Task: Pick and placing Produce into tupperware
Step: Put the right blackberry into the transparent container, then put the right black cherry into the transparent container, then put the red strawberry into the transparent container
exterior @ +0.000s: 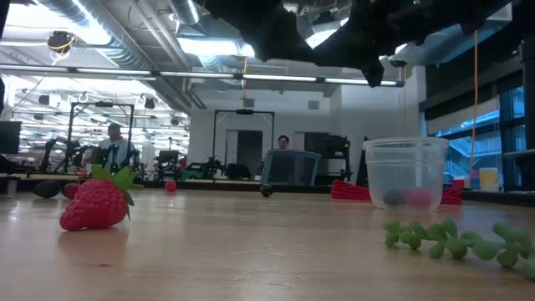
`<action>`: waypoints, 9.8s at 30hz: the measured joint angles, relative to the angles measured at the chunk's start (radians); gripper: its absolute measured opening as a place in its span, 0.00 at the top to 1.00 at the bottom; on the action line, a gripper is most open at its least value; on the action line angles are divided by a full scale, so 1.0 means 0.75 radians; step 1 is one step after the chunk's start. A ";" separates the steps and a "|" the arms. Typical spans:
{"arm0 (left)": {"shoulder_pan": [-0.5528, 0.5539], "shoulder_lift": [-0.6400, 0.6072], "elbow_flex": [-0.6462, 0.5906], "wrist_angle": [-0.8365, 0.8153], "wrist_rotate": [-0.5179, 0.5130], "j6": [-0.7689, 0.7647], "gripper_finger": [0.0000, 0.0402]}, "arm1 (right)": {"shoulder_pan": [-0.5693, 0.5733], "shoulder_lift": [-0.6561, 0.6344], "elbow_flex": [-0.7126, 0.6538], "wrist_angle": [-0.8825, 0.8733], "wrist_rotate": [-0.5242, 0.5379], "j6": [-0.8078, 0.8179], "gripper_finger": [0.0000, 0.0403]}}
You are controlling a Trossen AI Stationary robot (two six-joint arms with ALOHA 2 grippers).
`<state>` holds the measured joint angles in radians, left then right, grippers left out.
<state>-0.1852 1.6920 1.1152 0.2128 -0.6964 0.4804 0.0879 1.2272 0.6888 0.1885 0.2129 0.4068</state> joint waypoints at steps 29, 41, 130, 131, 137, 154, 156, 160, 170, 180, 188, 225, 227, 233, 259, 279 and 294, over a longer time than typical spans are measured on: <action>0.485 -0.001 0.000 -0.418 0.521 -0.665 0.32 | 0.035 -0.049 0.103 -1.084 -0.072 0.254 0.77; 0.585 -0.001 0.000 -0.462 0.641 -0.711 0.34 | 0.036 0.107 0.103 -1.040 -0.067 0.208 0.67; 0.390 0.194 0.258 -0.935 0.309 -0.578 0.74 | 0.029 0.103 0.388 -0.982 0.148 0.044 0.57; 0.358 0.181 0.259 -0.917 0.256 -0.552 0.74 | 0.027 0.103 0.387 -0.944 0.148 0.043 0.57; 0.187 0.151 0.260 -0.884 0.024 -0.478 0.73 | 0.025 0.103 0.336 -0.645 0.151 -0.094 0.57; -0.066 0.151 0.261 -0.846 -0.263 -0.496 0.71 | 0.025 0.116 0.249 -0.384 0.099 -0.138 0.35; -0.073 0.151 0.262 -0.842 -0.301 -0.490 0.72 | 0.025 0.127 0.249 -0.366 0.099 -0.112 0.28; -0.081 0.150 0.262 -0.827 -0.317 -0.488 0.74 | 0.025 0.166 0.249 -0.323 0.099 -0.090 0.20; -0.102 0.149 0.262 -0.765 -0.333 -0.452 0.71 | 0.026 0.279 0.249 -0.136 0.137 -0.065 0.17; -0.124 0.149 0.262 -0.701 -0.360 -0.413 0.71 | 0.025 0.286 0.249 -0.108 0.212 -0.065 0.17; -0.125 0.149 0.262 -0.569 -0.382 -0.298 0.73 | 0.025 0.285 0.249 -0.085 0.189 -0.059 0.17; -0.115 0.149 0.262 -0.511 -0.406 -0.182 0.69 | 0.025 0.284 0.251 -0.068 0.129 -0.167 0.74; -0.114 0.149 0.262 -0.512 -0.405 -0.195 0.68 | 0.025 0.284 0.251 -0.070 0.130 -0.169 0.74; -0.111 0.149 0.262 -0.523 -0.414 -0.244 0.53 | 0.025 0.284 0.249 -0.089 0.134 -0.170 0.74; -0.122 -0.032 0.262 -1.400 -0.084 -1.209 0.34 | 0.075 0.182 0.368 -1.153 0.188 0.212 0.74; -0.118 -0.027 0.112 -1.340 0.282 -1.332 0.34 | 0.073 0.184 0.097 -1.015 0.026 0.331 0.74; -0.161 -0.027 0.100 -1.310 0.500 -1.221 0.34 | 0.073 0.184 0.080 -0.962 0.028 0.323 0.40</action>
<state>-0.3061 1.6718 1.1900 -0.7697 -0.3215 -0.4353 0.1425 1.3655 0.7486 -0.5331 0.2337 0.6491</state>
